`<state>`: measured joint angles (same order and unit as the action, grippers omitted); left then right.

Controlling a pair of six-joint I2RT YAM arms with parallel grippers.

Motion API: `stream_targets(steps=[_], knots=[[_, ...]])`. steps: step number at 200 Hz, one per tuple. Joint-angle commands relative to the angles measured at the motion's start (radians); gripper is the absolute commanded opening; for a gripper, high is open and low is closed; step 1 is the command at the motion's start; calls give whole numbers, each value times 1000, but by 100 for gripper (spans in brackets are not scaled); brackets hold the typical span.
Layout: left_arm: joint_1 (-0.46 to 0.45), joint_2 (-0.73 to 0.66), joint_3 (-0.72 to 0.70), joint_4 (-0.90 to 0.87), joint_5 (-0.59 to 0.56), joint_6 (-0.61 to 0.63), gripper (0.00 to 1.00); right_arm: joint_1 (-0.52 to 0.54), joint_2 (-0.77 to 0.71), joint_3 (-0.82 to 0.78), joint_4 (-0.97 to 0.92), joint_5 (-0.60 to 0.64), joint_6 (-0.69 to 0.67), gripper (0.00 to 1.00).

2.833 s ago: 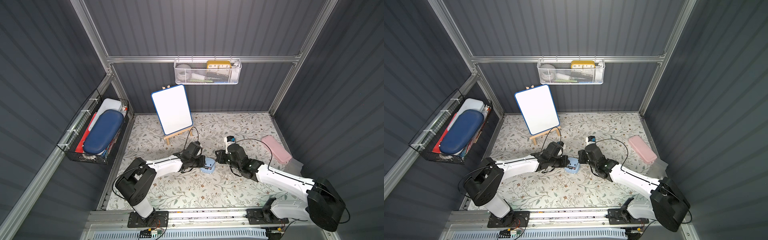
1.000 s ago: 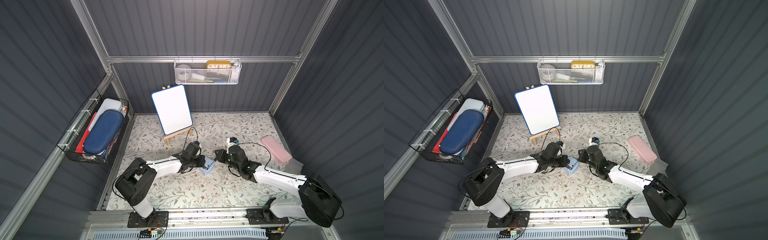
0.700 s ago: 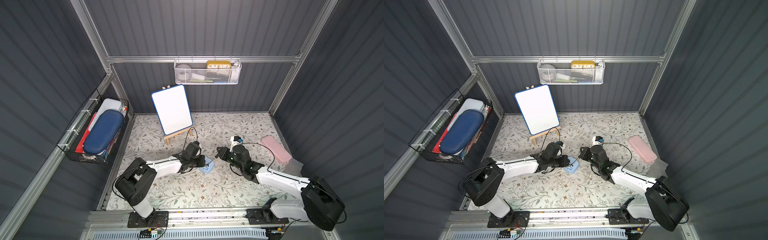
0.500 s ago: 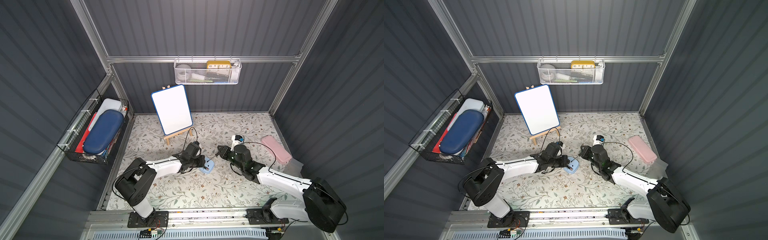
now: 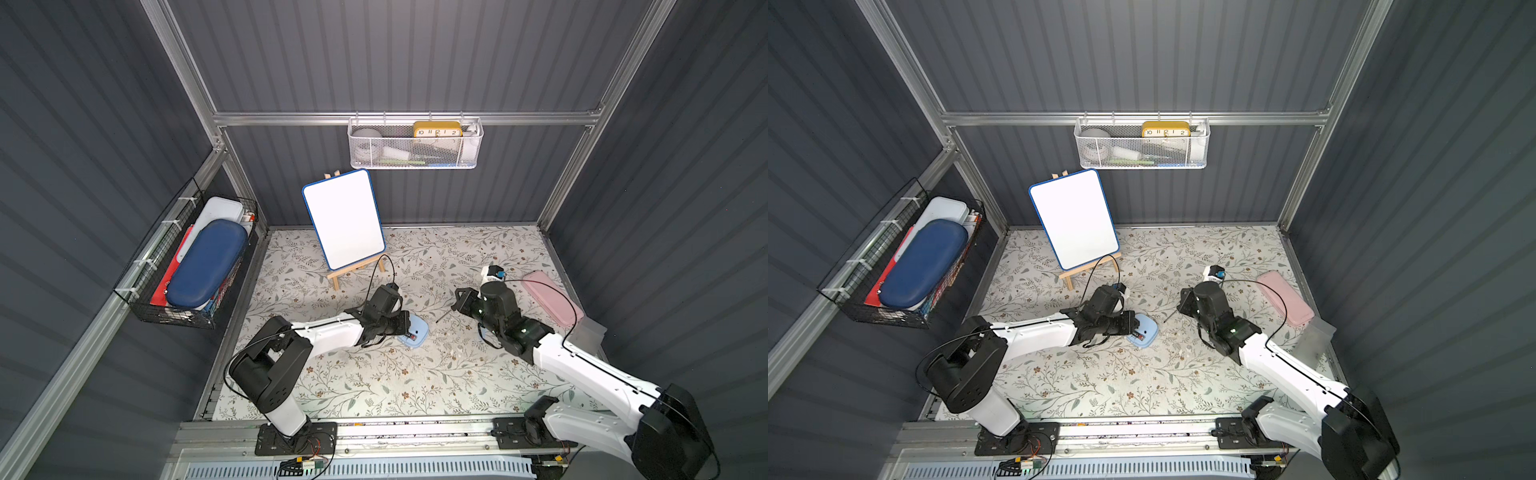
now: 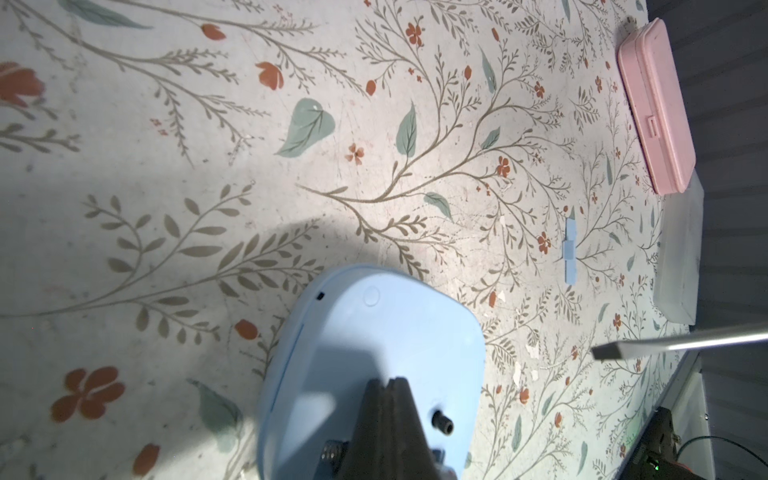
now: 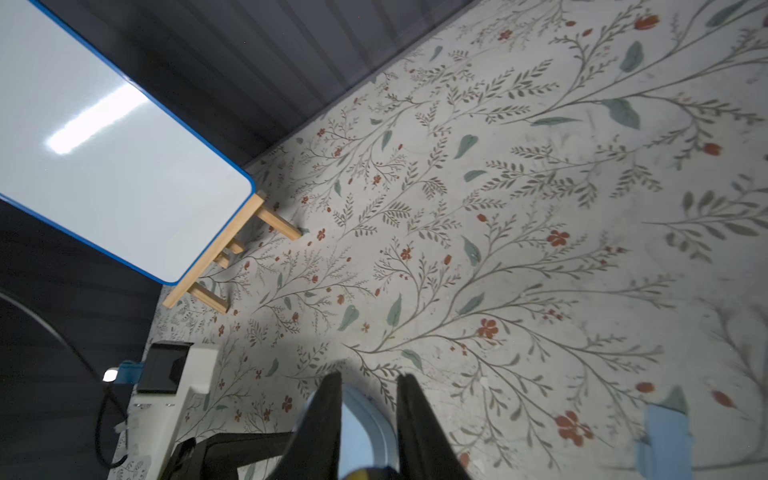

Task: Remove the battery from the alarm
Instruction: Release the battery from the alarm, then place the screwdriver at the center of the board.

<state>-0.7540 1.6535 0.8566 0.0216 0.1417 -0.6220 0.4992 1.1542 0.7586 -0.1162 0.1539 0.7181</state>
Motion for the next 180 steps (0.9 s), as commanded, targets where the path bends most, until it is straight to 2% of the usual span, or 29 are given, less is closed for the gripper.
stream_targets(steps=[1, 10, 32, 50, 73, 107, 166, 180], knots=[[-8, -28, 10, -144, -8, -11, 0, -72, 139, 178, -442, -166, -104, 0], [-8, -41, 21, -154, -13, -6, 0, -93, 214, 277, -584, -208, -154, 0], [-8, -77, 44, -173, -30, 8, 0, -107, 378, 405, -751, -315, -265, 0], [-8, -100, 68, -174, -38, 16, 13, -107, 452, 424, -761, -334, -299, 0], [-8, -120, 102, -197, -63, 20, 14, -104, 540, 474, -815, -347, -342, 0], [-7, -211, 103, -230, -97, 19, 17, -99, 679, 535, -851, -241, -348, 0], [-5, -283, 93, -263, -139, 10, 20, -81, 835, 635, -834, -169, -317, 0], [-5, -290, 88, -265, -142, 9, 21, -71, 867, 656, -836, -158, -312, 3]])
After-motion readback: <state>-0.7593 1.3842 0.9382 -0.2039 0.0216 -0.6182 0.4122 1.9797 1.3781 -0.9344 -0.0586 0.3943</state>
